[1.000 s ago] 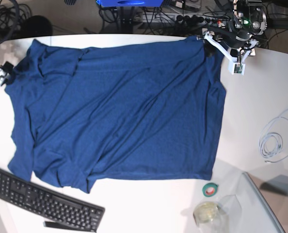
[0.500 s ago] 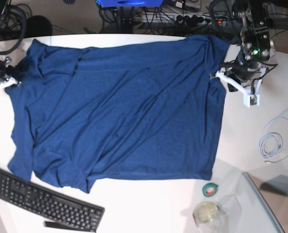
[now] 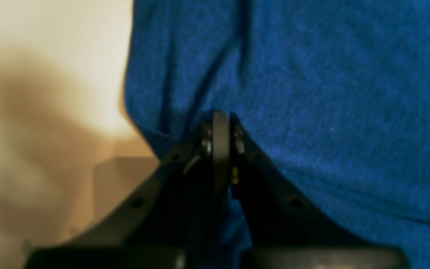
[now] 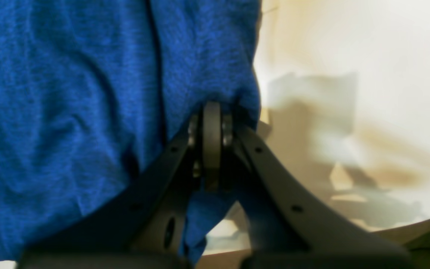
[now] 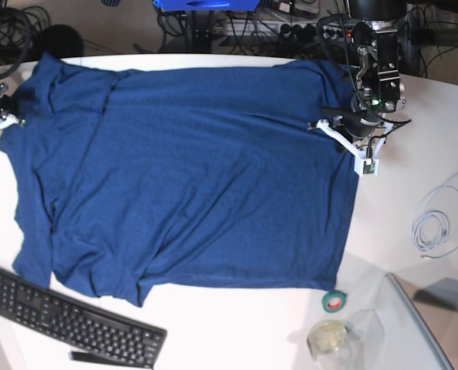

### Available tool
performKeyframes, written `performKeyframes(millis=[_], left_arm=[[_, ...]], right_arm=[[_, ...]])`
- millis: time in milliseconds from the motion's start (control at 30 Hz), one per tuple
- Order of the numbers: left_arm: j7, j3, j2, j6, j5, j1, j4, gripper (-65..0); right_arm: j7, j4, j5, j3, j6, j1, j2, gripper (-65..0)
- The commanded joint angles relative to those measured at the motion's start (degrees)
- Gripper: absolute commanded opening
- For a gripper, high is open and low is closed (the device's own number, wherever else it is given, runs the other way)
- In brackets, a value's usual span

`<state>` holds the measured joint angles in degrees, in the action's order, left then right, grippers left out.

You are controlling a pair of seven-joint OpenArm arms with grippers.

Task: Layout the t-shirt on the table in an organized manner, then fold the t-shirt properly
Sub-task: 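Drag the held shirt edge with the left gripper to straighten it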

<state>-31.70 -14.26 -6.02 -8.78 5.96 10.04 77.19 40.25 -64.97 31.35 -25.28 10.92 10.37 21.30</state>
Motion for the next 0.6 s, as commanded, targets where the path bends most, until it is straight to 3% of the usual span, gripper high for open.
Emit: performKeyframes(millis=[0,233,467,567], left_arm=[[-2.1,-0.2,-0.26,0.82,-0.99,-0.15,0.66,-65.0],[-2.45,0.06,-0.62,0.82,-1.16,-3.49,1.98,-65.0],[-12.12,-0.55,-0.62,0.82,-0.73,2.31,20.0,-65.0],[-12.82,-0.55,-0.62,0.56,-0.64,7.32,26.15,-65.0]], right_arm=[[0.67,0.13,-2.83,-0.35,-0.59,-0.22,0.72,-64.8],[1.03,-1.8,-5.64,-0.44,-0.85,-1.54,-0.07,-64.8],[0.67,-13.67,-5.64,-0.44,-0.5,2.77,-1.83,-64.8],[0.5,-19.65,-5.73,-0.44,-0.41,4.97,-3.23,-64.8]])
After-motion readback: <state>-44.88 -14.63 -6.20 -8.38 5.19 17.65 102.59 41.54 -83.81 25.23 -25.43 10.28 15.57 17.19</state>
